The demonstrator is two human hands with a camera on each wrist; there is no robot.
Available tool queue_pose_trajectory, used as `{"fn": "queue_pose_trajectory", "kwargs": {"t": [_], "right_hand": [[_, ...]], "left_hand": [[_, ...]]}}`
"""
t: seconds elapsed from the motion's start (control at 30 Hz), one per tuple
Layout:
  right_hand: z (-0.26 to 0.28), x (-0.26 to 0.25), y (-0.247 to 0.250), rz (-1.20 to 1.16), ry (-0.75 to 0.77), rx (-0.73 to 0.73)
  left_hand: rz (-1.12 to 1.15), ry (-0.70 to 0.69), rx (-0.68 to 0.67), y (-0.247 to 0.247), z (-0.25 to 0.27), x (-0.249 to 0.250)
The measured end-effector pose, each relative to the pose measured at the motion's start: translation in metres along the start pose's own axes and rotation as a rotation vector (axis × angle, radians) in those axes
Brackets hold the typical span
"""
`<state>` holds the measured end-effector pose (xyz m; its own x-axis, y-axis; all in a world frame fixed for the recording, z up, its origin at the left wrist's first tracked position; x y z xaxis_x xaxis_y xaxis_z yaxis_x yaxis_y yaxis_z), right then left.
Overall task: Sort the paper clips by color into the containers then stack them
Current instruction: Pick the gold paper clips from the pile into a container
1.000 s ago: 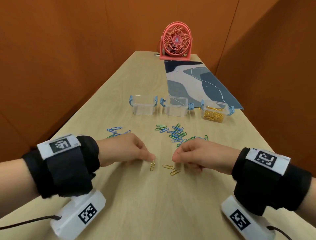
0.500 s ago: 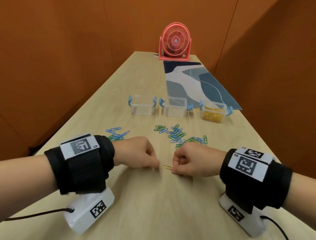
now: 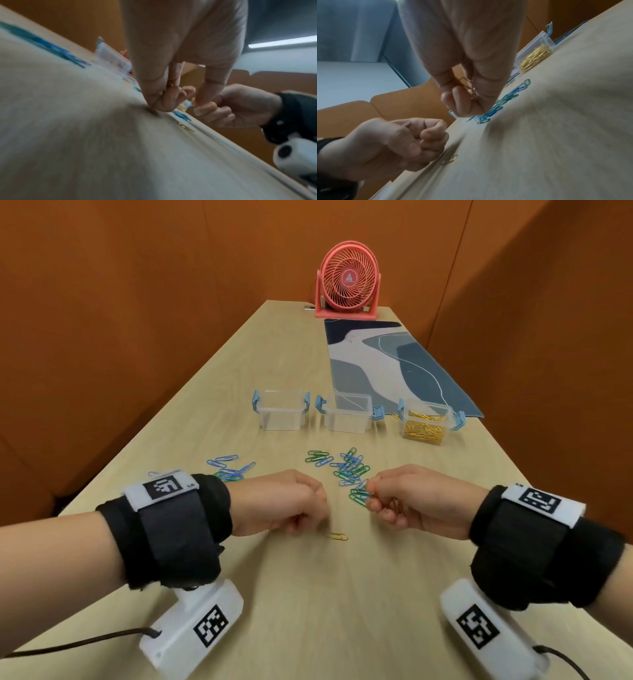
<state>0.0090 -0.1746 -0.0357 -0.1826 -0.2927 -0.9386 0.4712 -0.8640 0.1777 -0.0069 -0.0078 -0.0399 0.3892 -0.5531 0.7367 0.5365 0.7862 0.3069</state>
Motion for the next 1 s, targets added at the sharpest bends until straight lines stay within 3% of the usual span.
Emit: {"fn": "queue_pose_trajectory", "kwargs": {"t": [0.1,0.23,0.43,0.5,0.6,0.67,0.77,1.0], "right_hand": [[0.000,0.004,0.003,0.005,-0.069,0.021],[0.003,0.004,0.006,-0.065,-0.137,-0.006],[0.005,0.003,0.010,0.057,-0.152,0.024],[0.004,0.001,0.018,0.084,-0.166,0.039],[0.003,-0.012,0.038,0.084,-0.186,0.092],[-0.002,-0.023,0.055,0.072,-0.169,0.162],[-0.017,-0.041,0.084,0.036,-0.113,0.276],[-0.048,-0.064,0.135,0.057,-0.139,0.507]], "left_hand": [[-0.355,-0.085,0.126,-0.008,-0.001,0.006],[-0.612,-0.159,0.184,-0.014,-0.003,0.010],[-0.864,-0.031,0.153,-0.020,-0.005,0.013],[-0.716,0.059,0.122,-0.020,-0.008,0.017],[-0.049,0.144,0.010,-0.010,-0.018,0.042],[0.252,0.124,-0.025,0.003,-0.028,0.068],[0.317,0.078,-0.056,0.008,-0.051,0.113],[0.205,-0.002,0.054,-0.012,-0.115,0.190]]}}
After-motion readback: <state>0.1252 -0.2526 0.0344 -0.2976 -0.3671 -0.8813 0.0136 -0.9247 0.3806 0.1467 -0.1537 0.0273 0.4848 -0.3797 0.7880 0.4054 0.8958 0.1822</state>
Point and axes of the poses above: each hand's wrist, its own z-axis away from the middle knuckle, its own y-axis out of the back of the hand, x = y × z, the point moved 3 cm from there along -z, towards the middle knuckle, and after that the axes turned 12 degrees about y, right-handed, at the moved point
